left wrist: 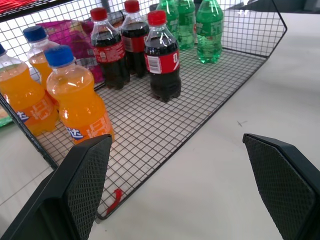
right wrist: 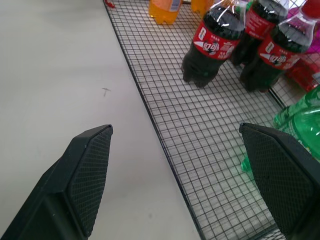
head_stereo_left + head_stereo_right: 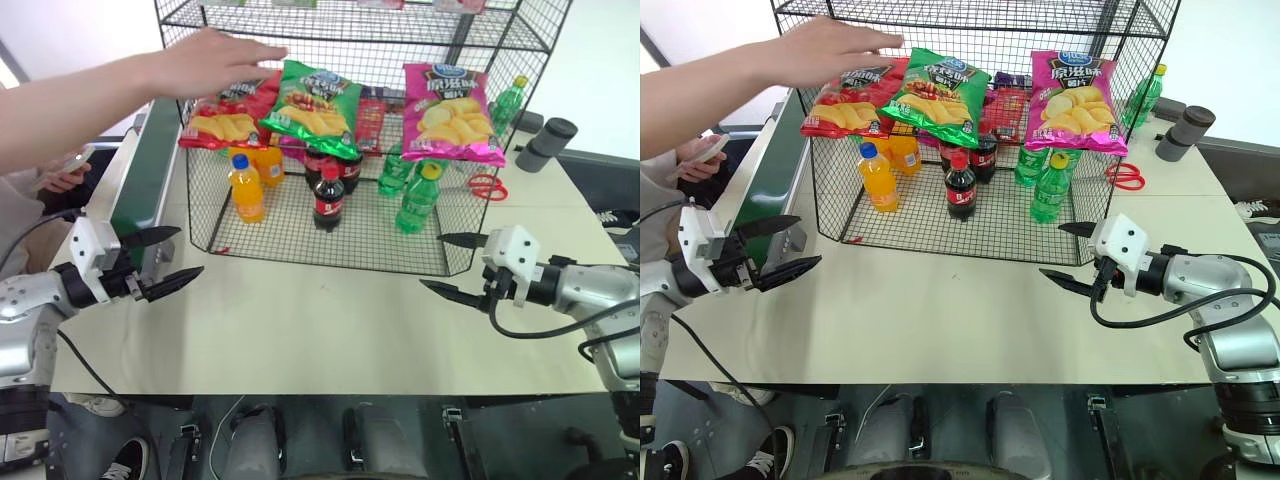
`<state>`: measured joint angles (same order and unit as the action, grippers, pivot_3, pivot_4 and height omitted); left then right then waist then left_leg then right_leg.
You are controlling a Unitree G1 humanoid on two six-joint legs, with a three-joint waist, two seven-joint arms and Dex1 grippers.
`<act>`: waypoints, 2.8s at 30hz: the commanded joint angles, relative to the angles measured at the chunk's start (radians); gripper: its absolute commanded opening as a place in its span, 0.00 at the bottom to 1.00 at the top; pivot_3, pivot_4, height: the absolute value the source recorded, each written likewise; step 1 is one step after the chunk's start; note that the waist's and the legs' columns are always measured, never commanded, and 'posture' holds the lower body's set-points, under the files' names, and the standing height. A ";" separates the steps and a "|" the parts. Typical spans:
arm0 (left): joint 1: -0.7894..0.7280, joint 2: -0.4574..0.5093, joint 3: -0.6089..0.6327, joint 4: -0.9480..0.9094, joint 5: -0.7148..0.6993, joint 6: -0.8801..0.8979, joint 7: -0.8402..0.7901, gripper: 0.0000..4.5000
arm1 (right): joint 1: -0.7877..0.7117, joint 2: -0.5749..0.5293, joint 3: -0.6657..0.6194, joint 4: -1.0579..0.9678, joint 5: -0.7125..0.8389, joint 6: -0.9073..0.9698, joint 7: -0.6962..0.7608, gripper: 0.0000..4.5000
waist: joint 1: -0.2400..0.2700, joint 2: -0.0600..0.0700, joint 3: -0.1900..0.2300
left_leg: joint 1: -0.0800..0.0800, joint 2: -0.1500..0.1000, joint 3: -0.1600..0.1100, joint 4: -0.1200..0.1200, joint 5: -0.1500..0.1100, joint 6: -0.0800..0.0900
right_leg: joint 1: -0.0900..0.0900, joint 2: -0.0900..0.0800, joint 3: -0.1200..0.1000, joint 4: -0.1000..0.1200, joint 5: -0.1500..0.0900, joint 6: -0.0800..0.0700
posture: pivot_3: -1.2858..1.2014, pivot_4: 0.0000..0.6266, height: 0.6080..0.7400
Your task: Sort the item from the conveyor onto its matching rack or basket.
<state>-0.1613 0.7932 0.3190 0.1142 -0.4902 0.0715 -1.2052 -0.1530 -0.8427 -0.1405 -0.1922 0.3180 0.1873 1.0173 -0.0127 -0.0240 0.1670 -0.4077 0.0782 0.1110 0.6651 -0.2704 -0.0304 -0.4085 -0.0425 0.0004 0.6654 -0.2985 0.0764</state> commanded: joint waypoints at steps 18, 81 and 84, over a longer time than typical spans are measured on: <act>0.019 0.005 0.009 -0.016 0.004 -0.022 0.009 1.00 | -0.001 -0.003 -0.001 -0.025 0.013 0.017 0.010 0.94 | 0.000 0.000 0.000 | 0.000 0.000 0.000 0.000 0.000 0.000 | 0.000 0.000 0.000 0.000 0.000 0.000 | 0.52 0.24 1.00; 0.068 -0.017 0.002 -0.090 -0.001 0.024 0.087 1.00 | -0.061 0.024 0.059 -0.004 0.002 0.003 0.013 0.94 | 0.000 0.000 0.000 | 0.000 0.000 0.000 0.001 0.000 0.000 | 0.000 0.000 0.000 0.001 0.000 0.000 | 0.52 0.24 1.00; 0.074 -0.015 0.001 -0.092 0.002 0.014 0.084 1.00 | -0.062 0.025 0.063 -0.003 -0.001 -0.001 0.013 0.94 | 0.000 0.000 0.000 | 0.000 0.000 0.000 0.001 0.000 0.000 | 0.000 0.000 0.000 0.001 0.000 0.000 | 0.52 0.24 1.00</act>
<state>-0.0915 0.7745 0.2979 0.0545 -0.4761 0.0997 -1.1202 -0.2023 -0.8218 -0.0737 -0.1910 0.3175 0.2031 1.0282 -0.0126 -0.0240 0.1669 -0.4077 0.0783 0.1111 0.6657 -0.2703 -0.0305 -0.4084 -0.0424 0.0003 0.6662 -0.2984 0.0765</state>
